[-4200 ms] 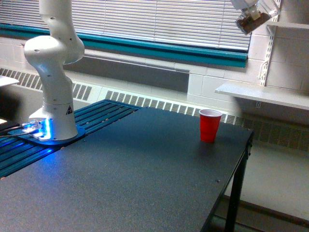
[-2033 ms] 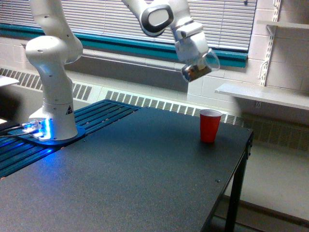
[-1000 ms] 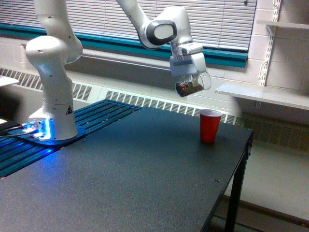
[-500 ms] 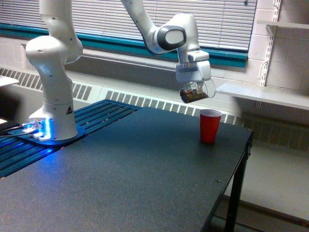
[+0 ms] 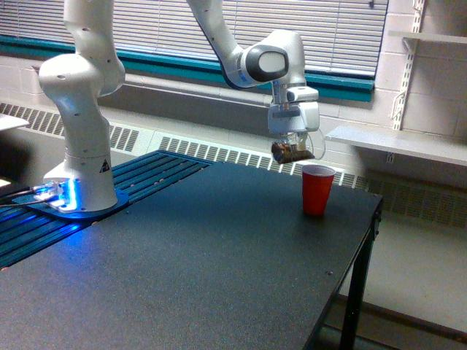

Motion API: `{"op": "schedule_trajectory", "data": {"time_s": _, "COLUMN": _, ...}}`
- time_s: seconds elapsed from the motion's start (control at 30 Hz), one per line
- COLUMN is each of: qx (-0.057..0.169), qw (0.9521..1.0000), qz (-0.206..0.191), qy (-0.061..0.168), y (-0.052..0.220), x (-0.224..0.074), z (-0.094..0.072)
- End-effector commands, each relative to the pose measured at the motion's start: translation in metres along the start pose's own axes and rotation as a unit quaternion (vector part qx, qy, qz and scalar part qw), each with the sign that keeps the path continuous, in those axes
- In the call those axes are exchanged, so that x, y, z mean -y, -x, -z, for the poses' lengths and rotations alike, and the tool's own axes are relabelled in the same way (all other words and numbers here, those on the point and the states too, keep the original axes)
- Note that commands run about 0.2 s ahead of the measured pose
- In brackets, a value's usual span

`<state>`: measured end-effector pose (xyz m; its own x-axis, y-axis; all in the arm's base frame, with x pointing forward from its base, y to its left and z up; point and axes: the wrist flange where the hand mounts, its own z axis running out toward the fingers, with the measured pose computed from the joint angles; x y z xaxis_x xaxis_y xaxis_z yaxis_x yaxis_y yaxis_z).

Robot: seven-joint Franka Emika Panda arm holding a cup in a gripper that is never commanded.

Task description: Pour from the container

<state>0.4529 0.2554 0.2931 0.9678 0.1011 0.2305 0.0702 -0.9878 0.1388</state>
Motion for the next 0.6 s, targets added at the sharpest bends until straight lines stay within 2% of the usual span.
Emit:
{"op": "schedule_trajectory", "data": {"time_s": 0.03, "qx": 0.003, "qw": 0.9999, "qz": -0.005, "qy": 0.014, "y": -0.0005, "x": -0.0002, "z": -0.0009}}
{"op": "schedule_trajectory", "data": {"time_s": 0.47, "qx": 0.015, "qw": 0.9986, "qz": 0.023, "qy": 0.046, "y": -0.0008, "x": -0.0068, "z": -0.0088}}
{"op": "schedule_trajectory", "data": {"time_s": 0.6, "qx": 0.018, "qw": 0.9983, "qz": 0.027, "qy": 0.047, "y": -0.0024, "x": -0.0042, "z": -0.0095}}
